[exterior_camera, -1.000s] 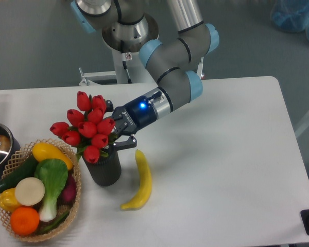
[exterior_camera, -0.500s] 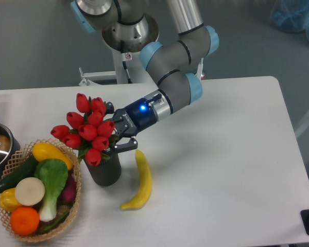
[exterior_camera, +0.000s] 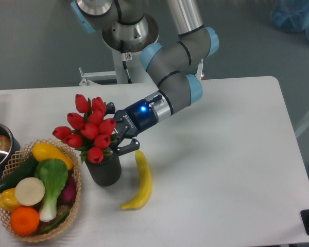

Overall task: Insert the flowers into the vase
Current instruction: 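Hold the tulips in the vase and adjust them to settle upright, then open the gripper to release the tulip bunch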

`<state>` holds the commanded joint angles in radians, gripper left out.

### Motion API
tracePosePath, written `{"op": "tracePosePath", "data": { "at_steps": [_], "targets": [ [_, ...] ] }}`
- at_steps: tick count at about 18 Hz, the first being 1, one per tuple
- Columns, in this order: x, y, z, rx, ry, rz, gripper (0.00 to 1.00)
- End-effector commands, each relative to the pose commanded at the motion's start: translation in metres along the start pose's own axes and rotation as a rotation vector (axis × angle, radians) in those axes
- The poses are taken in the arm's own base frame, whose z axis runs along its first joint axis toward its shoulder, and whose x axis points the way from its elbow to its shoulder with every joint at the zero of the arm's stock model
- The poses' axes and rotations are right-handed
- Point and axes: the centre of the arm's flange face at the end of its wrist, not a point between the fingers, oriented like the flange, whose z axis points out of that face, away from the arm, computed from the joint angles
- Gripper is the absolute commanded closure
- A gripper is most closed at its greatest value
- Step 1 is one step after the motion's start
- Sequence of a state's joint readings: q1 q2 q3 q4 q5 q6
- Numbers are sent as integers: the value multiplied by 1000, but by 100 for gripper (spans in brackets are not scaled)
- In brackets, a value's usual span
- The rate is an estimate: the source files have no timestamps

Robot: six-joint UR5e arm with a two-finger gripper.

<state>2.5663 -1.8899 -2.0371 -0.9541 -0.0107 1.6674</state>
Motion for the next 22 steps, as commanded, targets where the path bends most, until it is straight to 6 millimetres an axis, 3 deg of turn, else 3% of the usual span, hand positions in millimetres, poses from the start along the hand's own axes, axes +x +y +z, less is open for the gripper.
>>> {"op": "tracePosePath", "data": {
  "at_steps": [2,6,8,14,22],
  "targets": [
    [0,0,0,0,0,0,19],
    [0,1,0,0,0,-2,15],
    [0,1,0,0,0,-2,7],
    [0,3,-1,-26,1,-2,1],
    [4,9,-3,-45,-2,-14,0]
  ]
}}
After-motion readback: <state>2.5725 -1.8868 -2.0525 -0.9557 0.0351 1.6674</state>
